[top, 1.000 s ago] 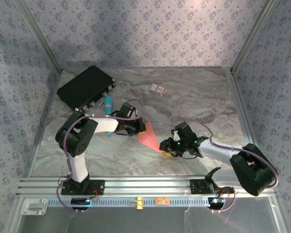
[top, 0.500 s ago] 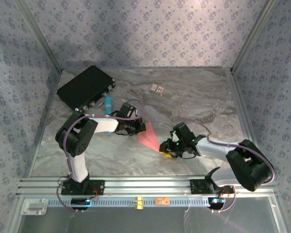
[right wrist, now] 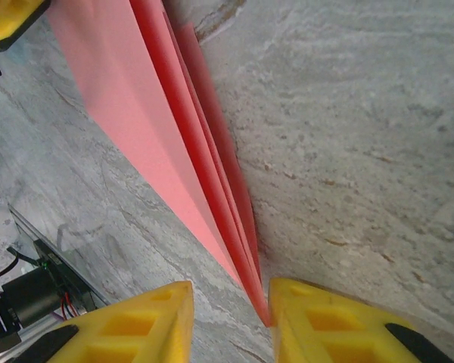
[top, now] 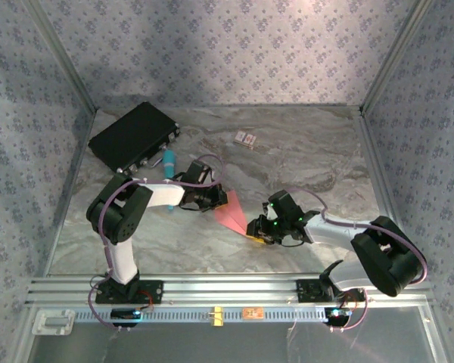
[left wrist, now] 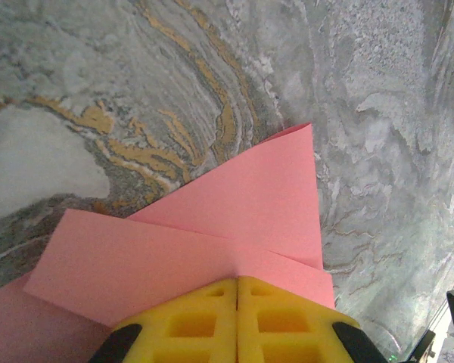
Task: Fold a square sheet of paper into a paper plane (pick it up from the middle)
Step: Turn over the paper at the center of the table.
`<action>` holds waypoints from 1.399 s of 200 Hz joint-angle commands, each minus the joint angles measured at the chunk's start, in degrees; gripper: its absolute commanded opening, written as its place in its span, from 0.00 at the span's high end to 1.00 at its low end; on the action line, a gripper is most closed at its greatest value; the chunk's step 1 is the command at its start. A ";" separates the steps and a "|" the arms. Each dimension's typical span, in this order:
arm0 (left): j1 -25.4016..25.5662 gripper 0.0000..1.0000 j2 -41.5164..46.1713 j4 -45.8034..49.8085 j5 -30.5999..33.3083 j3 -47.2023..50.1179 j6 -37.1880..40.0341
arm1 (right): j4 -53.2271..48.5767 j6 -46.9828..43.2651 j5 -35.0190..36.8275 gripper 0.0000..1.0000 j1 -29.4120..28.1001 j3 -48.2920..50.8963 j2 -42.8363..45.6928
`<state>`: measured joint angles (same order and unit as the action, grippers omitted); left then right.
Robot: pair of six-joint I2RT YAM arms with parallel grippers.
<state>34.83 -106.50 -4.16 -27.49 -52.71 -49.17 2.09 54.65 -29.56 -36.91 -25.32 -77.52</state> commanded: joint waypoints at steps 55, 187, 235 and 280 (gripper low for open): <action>-0.35 0.92 -0.86 2.14 1.45 1.42 -0.88 | 6.45 -0.94 -1.25 0.66 0.78 1.42 0.11; -0.06 0.92 -0.78 1.62 1.07 1.07 -0.93 | 11.37 -6.35 -4.13 0.71 2.87 0.63 -3.12; -0.08 0.91 -0.17 1.00 0.16 0.65 -1.04 | 12.65 -7.85 -6.32 0.80 3.85 0.46 -3.52; -0.06 0.83 2.76 0.33 -1.08 -0.16 -1.30 | 10.69 -8.51 -5.49 0.93 4.36 0.46 -2.12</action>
<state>34.87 -106.30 -4.64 -28.08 -52.71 -50.59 14.00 47.48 -34.89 -33.12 -24.16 -80.68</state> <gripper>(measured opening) 0.141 0.098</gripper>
